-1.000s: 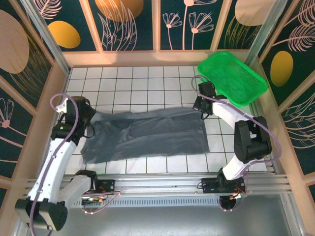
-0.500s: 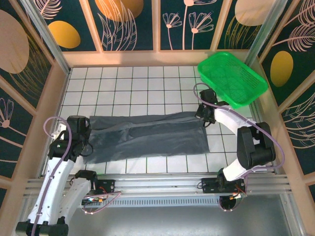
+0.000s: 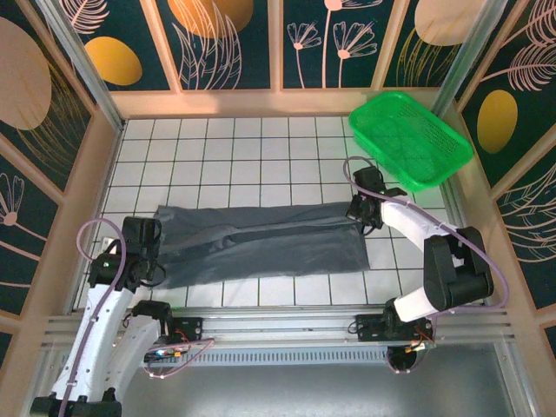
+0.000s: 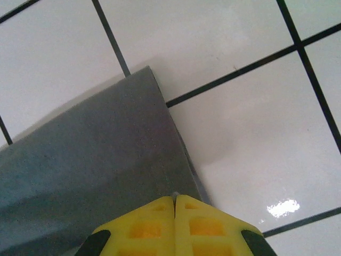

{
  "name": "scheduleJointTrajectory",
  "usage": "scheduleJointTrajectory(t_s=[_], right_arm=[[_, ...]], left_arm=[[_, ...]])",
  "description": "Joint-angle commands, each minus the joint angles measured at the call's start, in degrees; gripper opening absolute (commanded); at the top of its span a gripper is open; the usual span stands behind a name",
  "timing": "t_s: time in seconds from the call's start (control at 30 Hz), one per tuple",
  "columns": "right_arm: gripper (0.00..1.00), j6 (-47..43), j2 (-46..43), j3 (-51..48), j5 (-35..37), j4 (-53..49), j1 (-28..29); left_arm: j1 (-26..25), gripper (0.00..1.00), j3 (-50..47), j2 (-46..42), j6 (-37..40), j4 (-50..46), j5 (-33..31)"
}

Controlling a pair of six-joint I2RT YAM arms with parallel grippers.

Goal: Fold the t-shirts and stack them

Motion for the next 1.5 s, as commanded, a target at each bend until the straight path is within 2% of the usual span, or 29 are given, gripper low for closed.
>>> scheduleJointTrajectory(t_s=[0.0,0.27,0.5,1.07,1.2,1.27,1.33,1.47], right_arm=[[0.00,1.15,-3.21,-0.76,1.27,-2.99,0.99],[0.00,1.67,-3.77,-1.16,2.50,-4.73,2.21],[0.00,2.33,-4.84,-1.80,5.35,-6.70,2.88],[0.00,2.51,-2.28,-2.86,4.12,-6.98,3.05],[0.12,3.09,-2.01,-2.48,4.97,-6.96,2.97],[0.17,3.45,-2.70,-2.31,5.17,-6.77,3.04],[0.18,3.84,-3.37,-1.89,5.26,-6.64,3.05],[0.20,4.21,-3.48,-0.91,5.26,-6.53,3.04]], left_arm=[[0.30,0.00,-1.65,0.97,-1.76,0.49,0.55],[0.30,0.00,-0.13,1.74,-2.65,-1.38,-2.38],[0.30,0.00,-0.72,1.64,-3.84,-1.92,-2.32],[0.30,0.00,-0.03,2.08,-4.76,-4.28,-2.60],[0.30,0.00,-0.78,1.99,-4.34,-3.85,-1.08],[0.30,0.07,-1.31,1.74,-3.18,-2.41,-0.25],[0.30,0.09,-1.41,1.73,-1.93,-0.55,0.60],[0.30,0.03,-0.71,2.49,1.23,3.74,2.61]])
